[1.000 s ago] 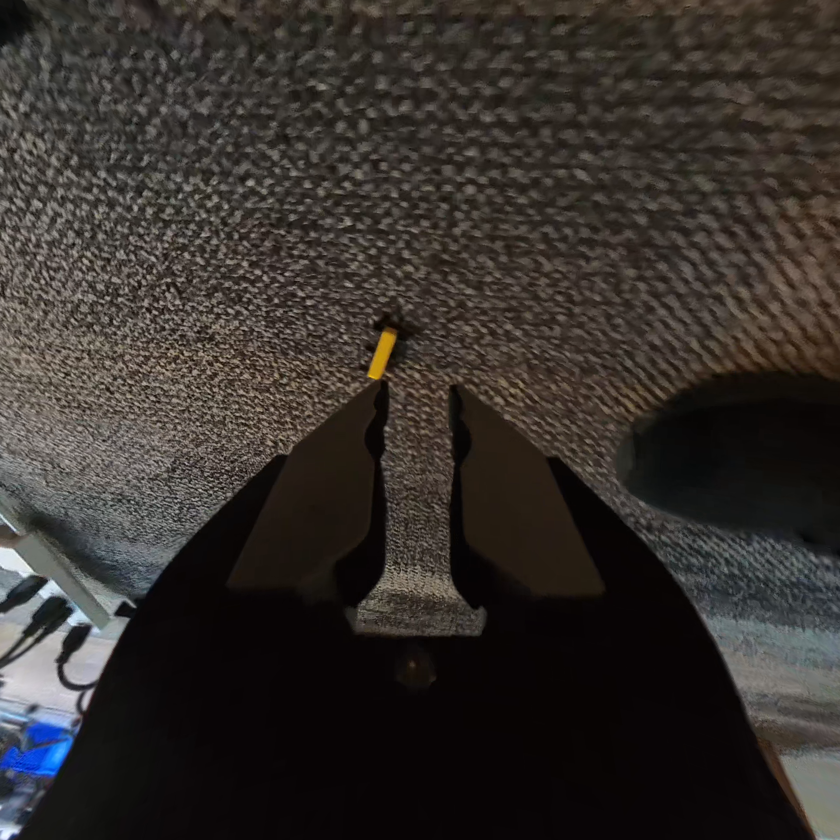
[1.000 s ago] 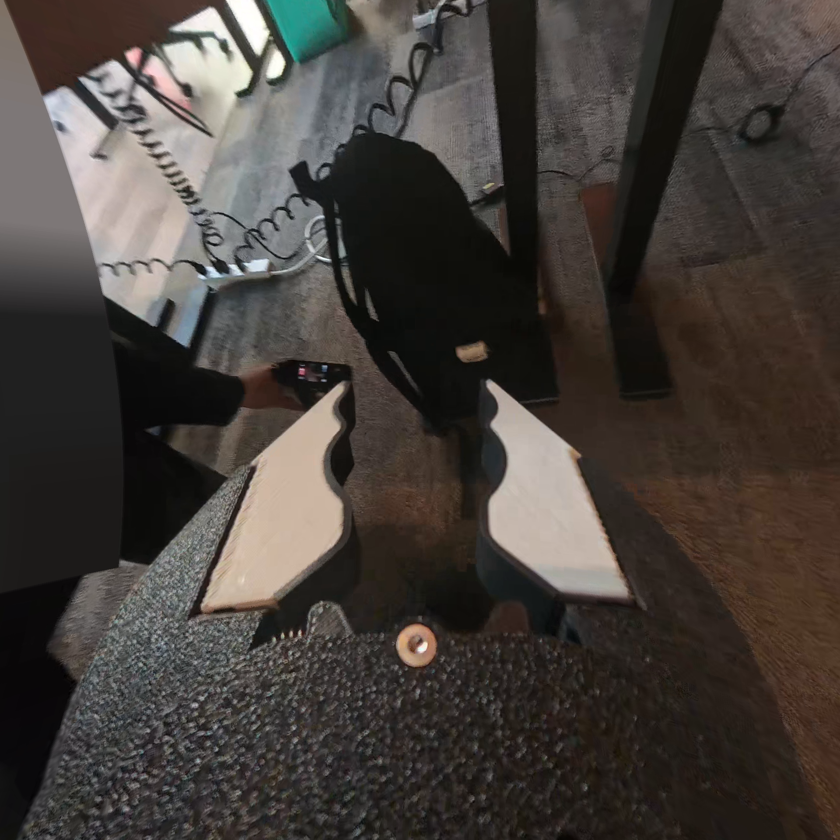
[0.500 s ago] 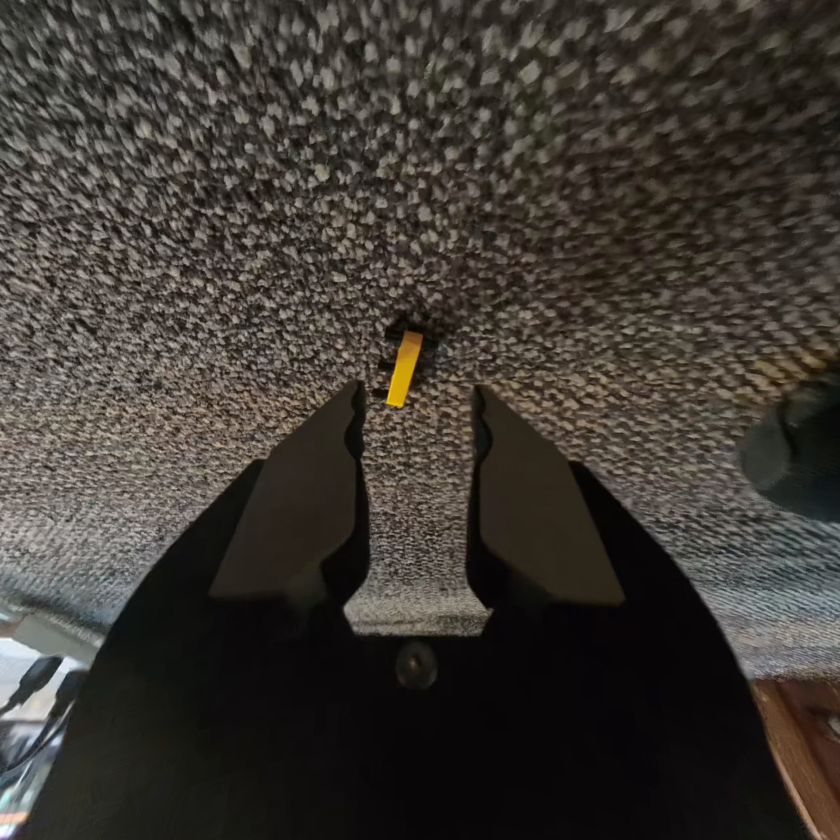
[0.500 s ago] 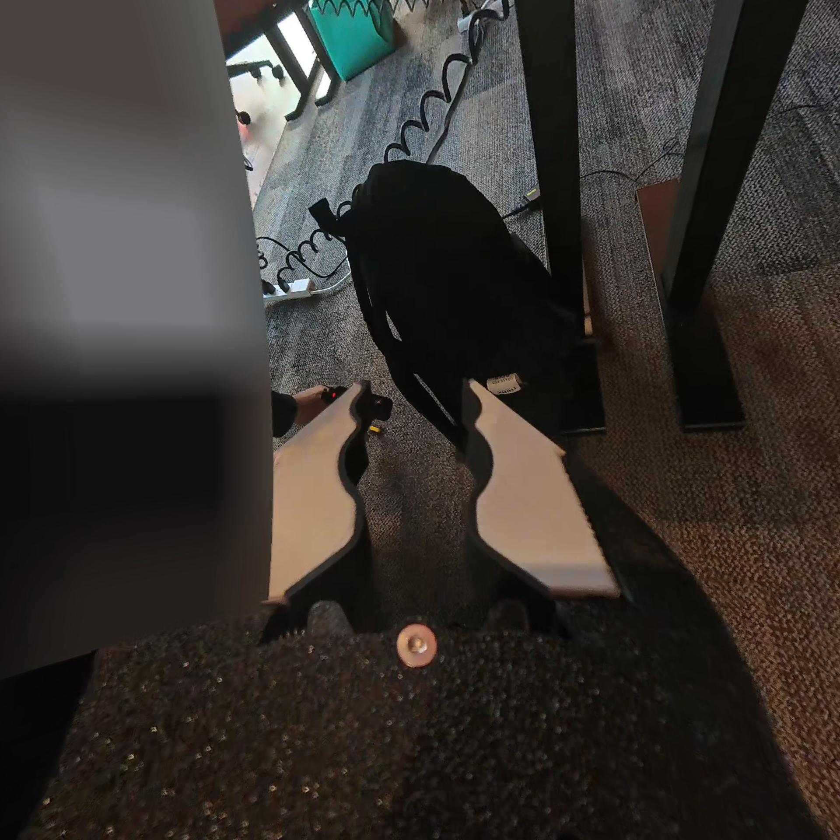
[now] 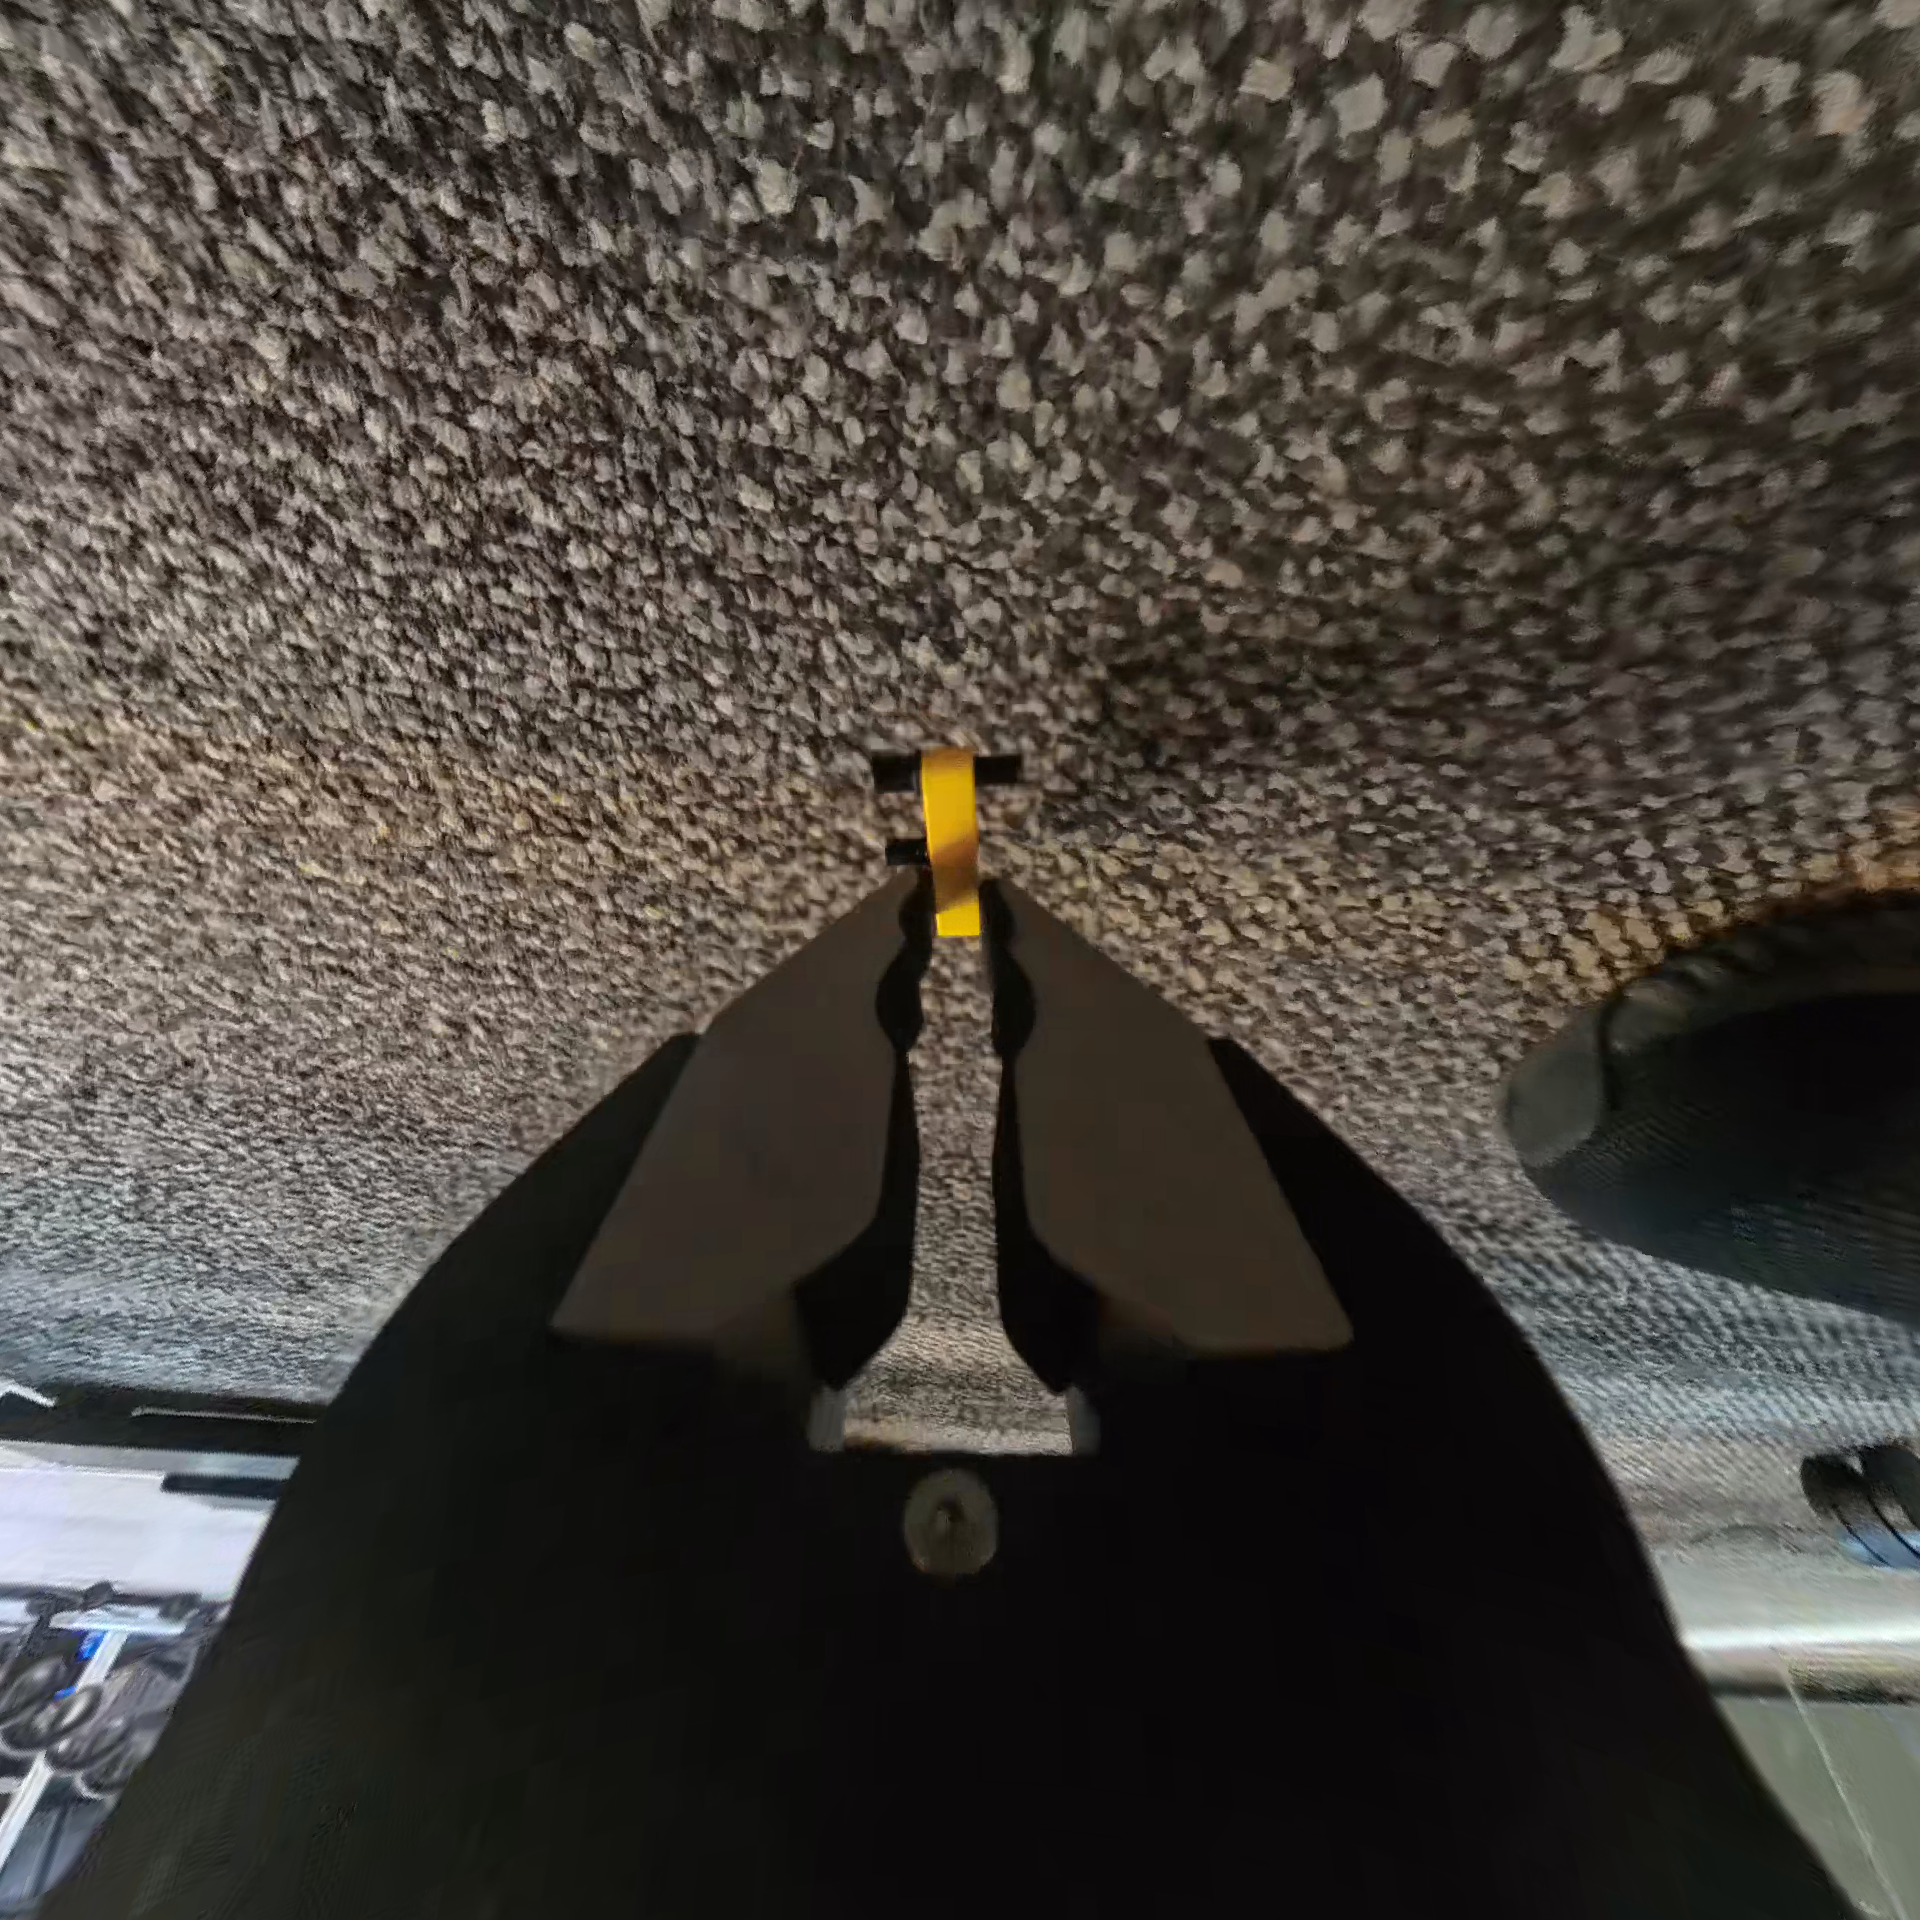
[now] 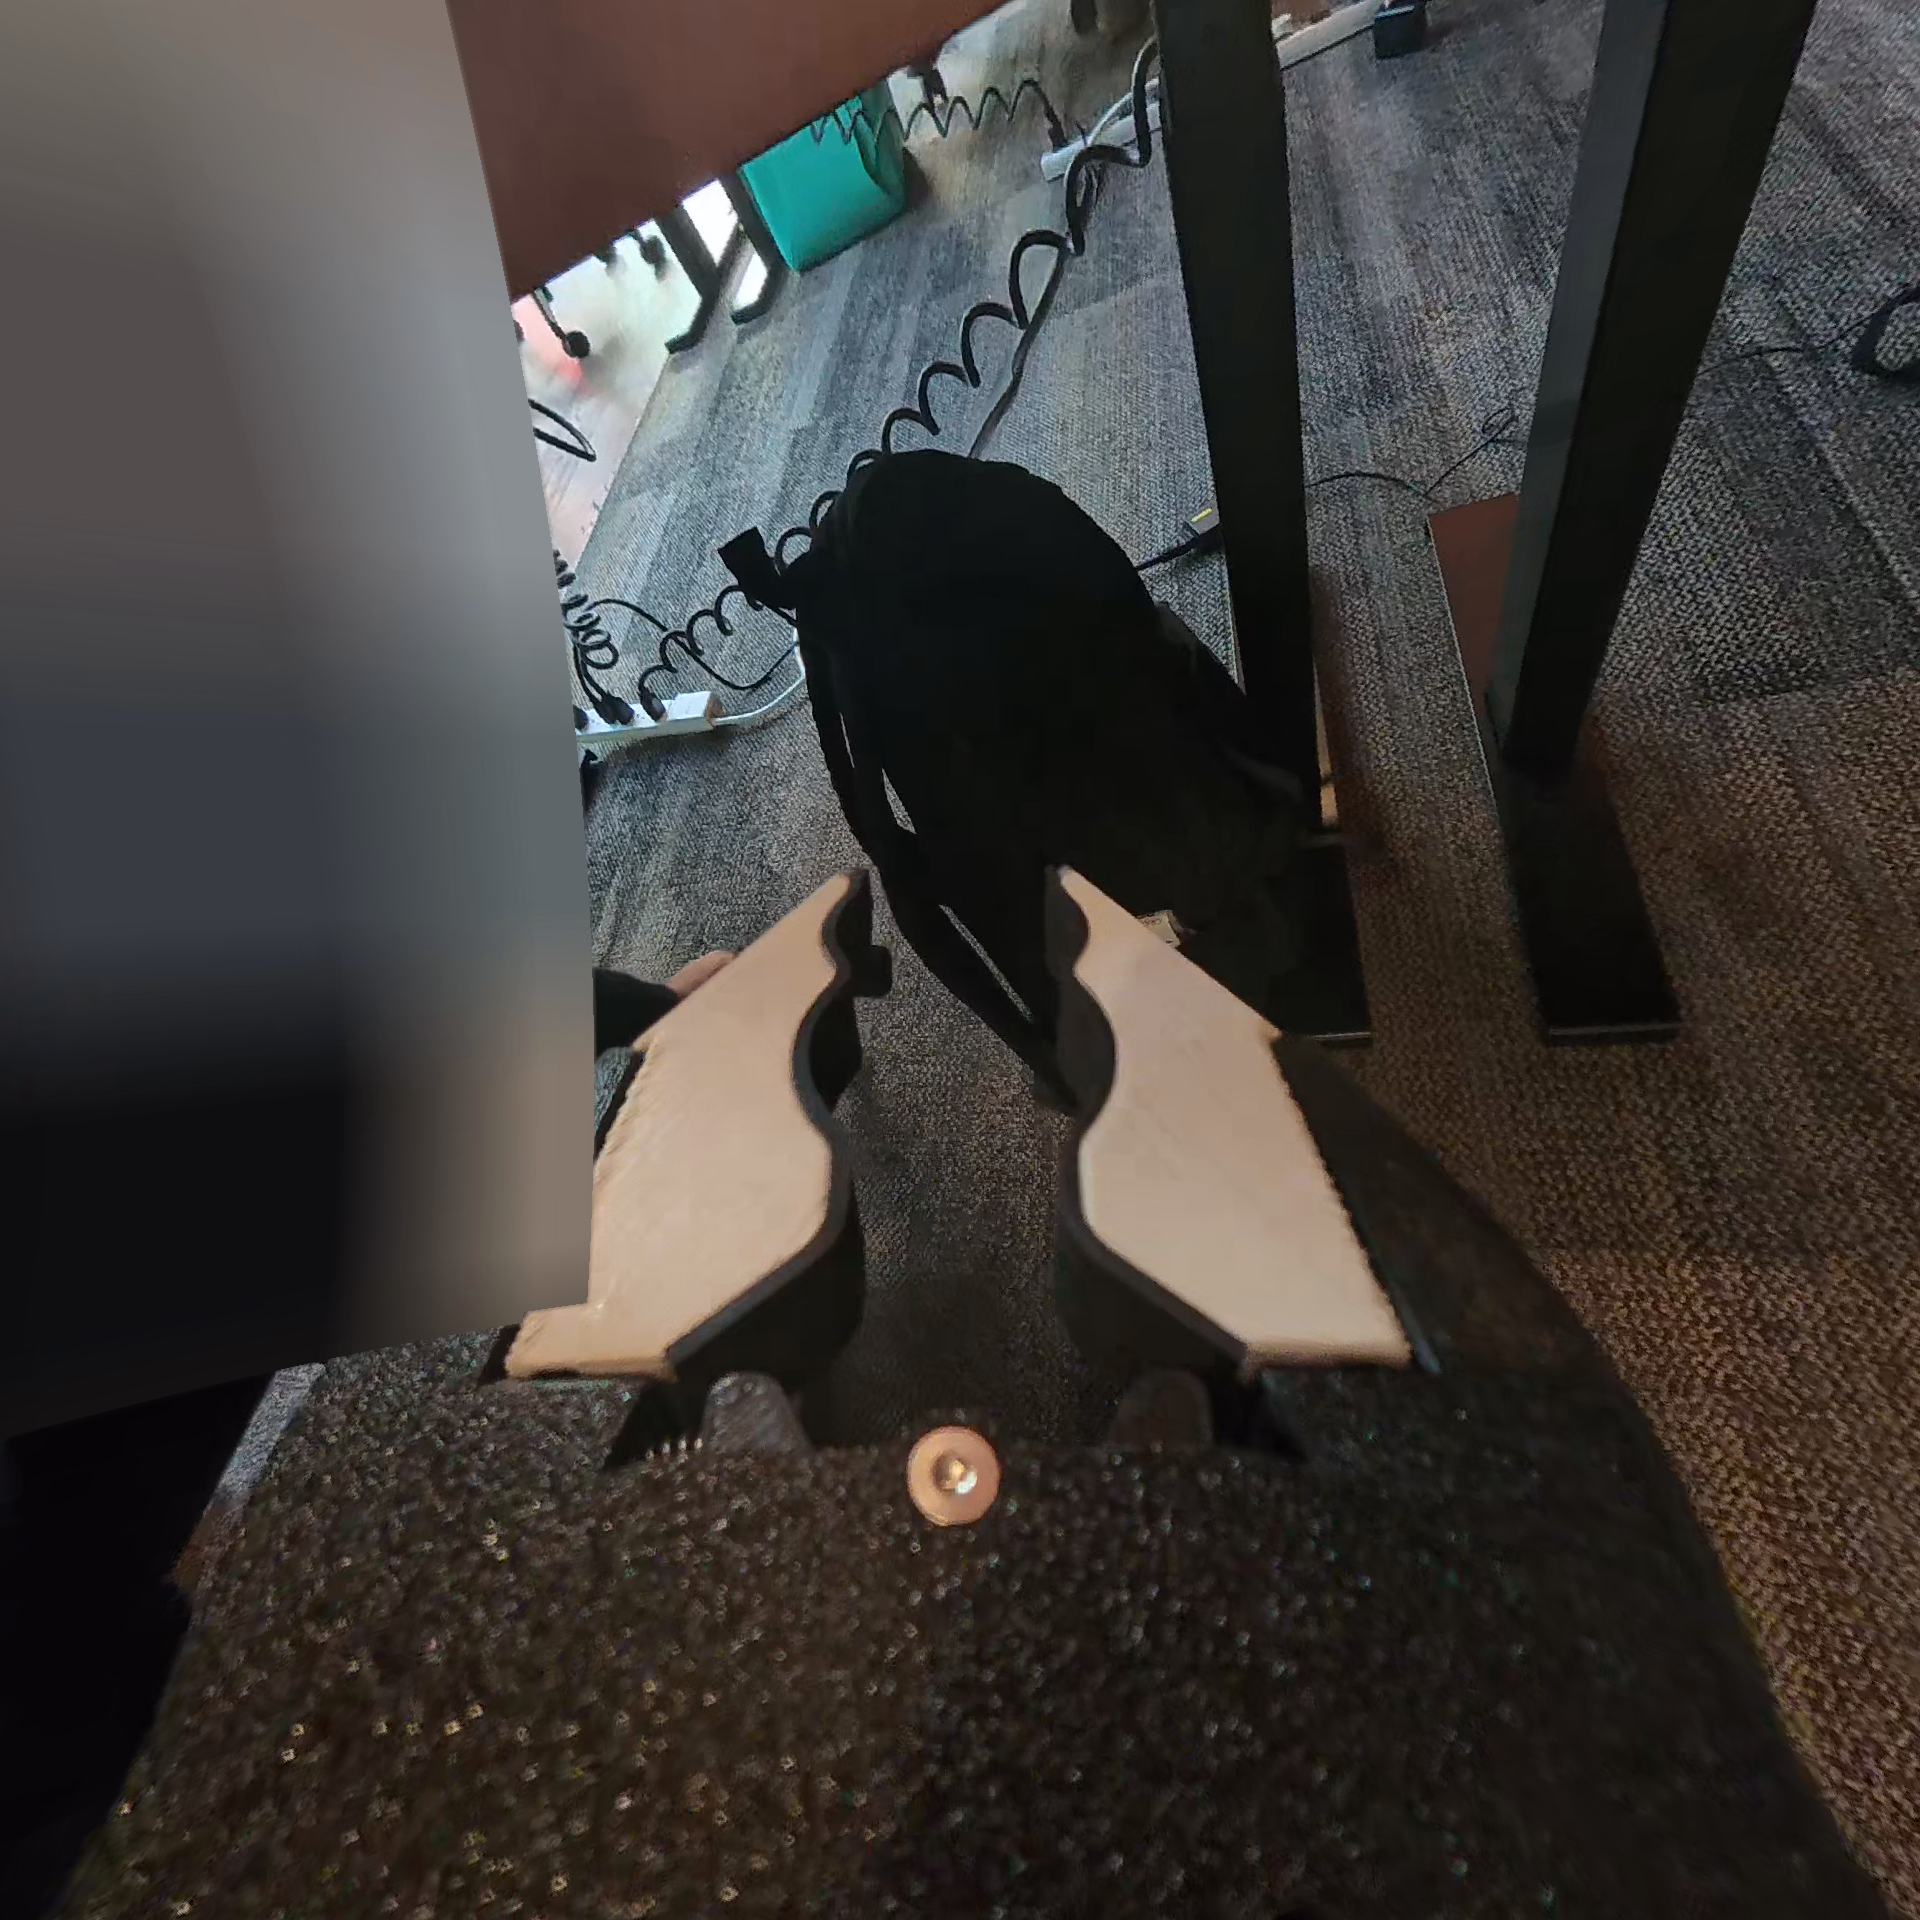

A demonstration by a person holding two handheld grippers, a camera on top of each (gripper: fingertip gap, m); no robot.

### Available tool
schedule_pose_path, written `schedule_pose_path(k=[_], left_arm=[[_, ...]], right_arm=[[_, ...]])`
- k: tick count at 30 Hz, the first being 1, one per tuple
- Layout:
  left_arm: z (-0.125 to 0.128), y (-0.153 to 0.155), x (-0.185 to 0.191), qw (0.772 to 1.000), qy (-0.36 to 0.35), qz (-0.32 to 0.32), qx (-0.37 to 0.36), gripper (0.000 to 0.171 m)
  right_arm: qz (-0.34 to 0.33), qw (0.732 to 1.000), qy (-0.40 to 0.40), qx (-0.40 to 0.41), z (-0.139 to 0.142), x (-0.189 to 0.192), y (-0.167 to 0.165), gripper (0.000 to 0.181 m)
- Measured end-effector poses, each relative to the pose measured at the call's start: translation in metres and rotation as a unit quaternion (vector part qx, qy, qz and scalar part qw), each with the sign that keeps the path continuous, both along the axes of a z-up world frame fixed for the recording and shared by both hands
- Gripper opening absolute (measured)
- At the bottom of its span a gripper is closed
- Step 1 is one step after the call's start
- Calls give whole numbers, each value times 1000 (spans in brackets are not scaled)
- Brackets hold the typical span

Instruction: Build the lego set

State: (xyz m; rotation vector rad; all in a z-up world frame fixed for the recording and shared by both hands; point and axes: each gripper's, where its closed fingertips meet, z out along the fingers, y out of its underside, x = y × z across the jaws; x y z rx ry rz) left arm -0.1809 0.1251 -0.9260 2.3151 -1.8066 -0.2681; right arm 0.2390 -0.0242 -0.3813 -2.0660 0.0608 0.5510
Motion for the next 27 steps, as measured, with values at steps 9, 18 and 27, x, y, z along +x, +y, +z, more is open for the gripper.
schedule_pose_path(k=[9,18,27], left_arm=[[80,-71,45,996,-49,-57,-38,4],[261,-191,139,963,-179,-200,-9,5],[485,-280,126,895,-324,-289,109,5]], right_arm=[[-17,998,-26,45,21,6,6,33],[-37,983,-140,110,54,-22,-8,32],[-67,966,-221,113,70,-60,-63,33]])
